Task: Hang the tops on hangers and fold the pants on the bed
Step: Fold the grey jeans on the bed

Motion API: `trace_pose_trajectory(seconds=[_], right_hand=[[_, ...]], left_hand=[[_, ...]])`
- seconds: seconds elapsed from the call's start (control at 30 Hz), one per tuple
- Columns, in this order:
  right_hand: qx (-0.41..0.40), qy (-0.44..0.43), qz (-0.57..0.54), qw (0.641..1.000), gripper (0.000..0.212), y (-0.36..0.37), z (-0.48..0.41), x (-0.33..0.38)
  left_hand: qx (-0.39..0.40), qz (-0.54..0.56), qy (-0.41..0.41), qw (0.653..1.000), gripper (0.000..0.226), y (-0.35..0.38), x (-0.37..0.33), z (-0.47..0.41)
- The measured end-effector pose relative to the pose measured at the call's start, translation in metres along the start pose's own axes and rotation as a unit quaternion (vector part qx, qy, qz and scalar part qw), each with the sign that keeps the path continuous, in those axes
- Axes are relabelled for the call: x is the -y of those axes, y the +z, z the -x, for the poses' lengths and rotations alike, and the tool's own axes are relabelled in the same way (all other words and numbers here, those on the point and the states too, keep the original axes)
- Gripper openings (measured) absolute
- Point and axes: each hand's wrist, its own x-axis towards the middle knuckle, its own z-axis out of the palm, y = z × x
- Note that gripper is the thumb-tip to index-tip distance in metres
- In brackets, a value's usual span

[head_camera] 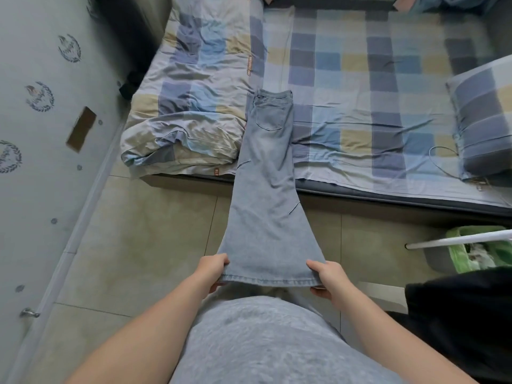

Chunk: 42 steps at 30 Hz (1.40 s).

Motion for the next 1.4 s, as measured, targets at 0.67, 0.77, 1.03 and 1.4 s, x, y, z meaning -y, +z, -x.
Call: trace_pose_trajectory(seconds=[0.67,0.77,1.03,1.4], right_hand=[[0.013,-0.088,-0.123,0.988,0.022,0.009,-0.041,0.155],[0.010,-0.088,-0.148,0.985,0.020,0.015,-0.070,0.215],[-0.032,-0.071,-0.166,0.983,0.011,0.046,-0.135,0.393],[-0.084,-0.036,-0.174,0.980,0.014,0.078,-0.306,0.573]], left_hand=[[0.067,0.213,0.045,0.974,0.011,-0.011,-0.147,-0.040],[0.078,0.239,0.066,0.966,0.012,-0.017,-0.218,-0.060],[0.125,0.256,0.027,0.958,0.015,-0.039,-0.394,-0.124],[0.133,0.213,-0.006,0.968,0.010,-0.025,-0.606,-0.281]])
